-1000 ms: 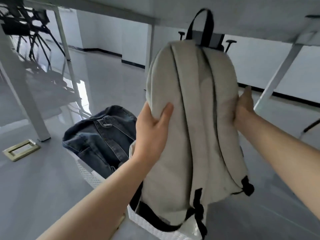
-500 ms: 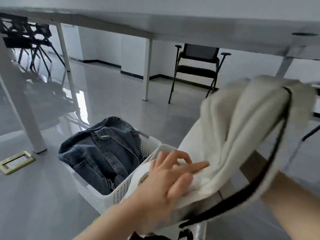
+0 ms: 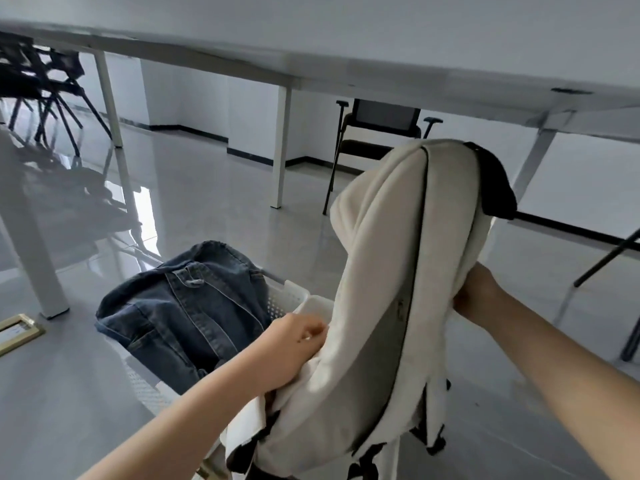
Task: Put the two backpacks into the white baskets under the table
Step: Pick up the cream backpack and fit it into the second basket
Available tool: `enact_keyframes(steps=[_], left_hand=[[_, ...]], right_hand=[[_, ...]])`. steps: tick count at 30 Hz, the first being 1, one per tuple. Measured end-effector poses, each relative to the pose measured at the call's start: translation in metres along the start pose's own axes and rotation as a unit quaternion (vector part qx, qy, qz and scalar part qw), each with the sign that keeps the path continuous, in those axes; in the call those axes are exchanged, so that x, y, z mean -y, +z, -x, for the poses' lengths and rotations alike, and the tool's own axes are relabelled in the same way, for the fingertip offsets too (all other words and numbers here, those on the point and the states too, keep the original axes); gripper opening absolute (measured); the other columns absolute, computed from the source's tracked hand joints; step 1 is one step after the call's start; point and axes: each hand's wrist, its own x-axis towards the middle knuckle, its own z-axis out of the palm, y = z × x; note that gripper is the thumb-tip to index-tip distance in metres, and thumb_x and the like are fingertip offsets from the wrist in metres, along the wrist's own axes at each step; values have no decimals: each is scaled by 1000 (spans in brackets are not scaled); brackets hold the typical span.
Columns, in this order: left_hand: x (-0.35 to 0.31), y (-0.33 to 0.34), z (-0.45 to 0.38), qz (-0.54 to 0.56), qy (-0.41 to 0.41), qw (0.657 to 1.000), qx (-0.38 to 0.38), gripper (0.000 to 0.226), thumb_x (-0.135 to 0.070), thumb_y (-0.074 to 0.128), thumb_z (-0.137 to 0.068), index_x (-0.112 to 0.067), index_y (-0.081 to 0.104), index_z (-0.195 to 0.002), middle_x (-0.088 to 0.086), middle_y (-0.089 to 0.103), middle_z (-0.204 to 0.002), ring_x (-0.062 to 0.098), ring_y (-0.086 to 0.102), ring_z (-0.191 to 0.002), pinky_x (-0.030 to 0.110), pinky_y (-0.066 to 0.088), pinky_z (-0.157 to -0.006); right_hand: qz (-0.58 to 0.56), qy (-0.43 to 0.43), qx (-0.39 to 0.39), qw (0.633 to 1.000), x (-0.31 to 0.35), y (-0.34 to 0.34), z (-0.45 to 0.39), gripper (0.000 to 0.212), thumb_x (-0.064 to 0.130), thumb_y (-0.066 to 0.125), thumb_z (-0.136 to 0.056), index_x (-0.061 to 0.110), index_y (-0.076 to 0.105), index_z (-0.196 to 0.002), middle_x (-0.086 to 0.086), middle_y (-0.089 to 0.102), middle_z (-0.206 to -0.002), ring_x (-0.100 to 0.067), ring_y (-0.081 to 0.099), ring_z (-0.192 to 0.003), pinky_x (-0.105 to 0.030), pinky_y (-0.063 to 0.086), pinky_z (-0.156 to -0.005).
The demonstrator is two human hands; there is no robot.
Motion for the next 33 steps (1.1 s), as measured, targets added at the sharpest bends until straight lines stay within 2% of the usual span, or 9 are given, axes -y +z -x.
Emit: enact_keyframes(steps=[3,7,9,11,15,20,25,27,33], left_hand=[[6,6,0,-7,22,996,-87,54,-52,36,-73,-6,61,-88,12,69,-82,19,53,-71,44,50,-78],[6,6,0,80,39,966,-244,16,-11,53,-90,-13,43,-78,1,55,-74,10,39,-64,20,39,-61],[4,8,-1,93,53,953,-283,19,-4,52,-90,-12,42,-77,3,52,-71,12,38,-65,28,40,-60],[0,14,1,98,73,946,-301,16,-2,49,-86,-13,44,-76,3,54,-72,25,45,-69,41,44,-63],[-7,23,6,95,93,937,-325,5,-12,43,-80,-14,48,-80,-3,55,-76,26,49,-73,47,45,-60],[-22,18,3,61,145,920,-359,33,3,53,-85,-27,40,-76,-12,51,-76,10,44,-73,22,37,-64],[-33,-1,3,77,136,888,-432,40,-9,52,-90,-45,39,-78,-13,55,-77,1,52,-73,16,42,-61],[-35,-9,0,106,129,871,-462,38,-9,54,-91,-41,39,-77,-17,55,-74,-5,52,-73,9,40,-61],[2,11,3,39,92,965,-244,28,-35,72,-81,-31,51,-98,-16,57,-82,1,55,-76,11,42,-67]], right_hand=[[-17,-73,-53,996,30,-8,14,25,4,42,-94,11,62,-81,-8,68,-87,-21,57,-76,-28,45,-71],[104,-256,-30,961,83,18,70,13,32,55,-86,23,64,-89,6,66,-93,-15,61,-104,-30,45,-91],[222,-276,49,934,91,49,99,43,58,52,-76,18,62,-89,-1,67,-99,-12,59,-99,-37,45,-89],[294,-238,115,919,88,77,122,78,75,52,-67,22,56,-125,3,64,-126,-10,56,-115,-43,44,-102],[327,-190,123,917,80,107,134,128,80,64,-52,33,-1,-152,10,29,-156,-19,39,-138,-51,40,-107],[317,-243,70,914,80,116,140,129,58,73,-67,28,-21,-150,2,23,-159,-21,40,-135,-43,42,-106],[315,-328,-51,889,91,82,137,86,19,63,-82,23,8,-148,9,49,-108,4,49,-74,-7,40,-53],[288,-333,-95,893,92,57,136,74,11,59,-84,21,16,-144,12,49,-97,8,41,-69,-10,38,-56],[323,-189,-109,921,44,16,117,82,8,59,-84,25,7,-146,1,50,-104,-17,52,-79,-29,41,-73]])
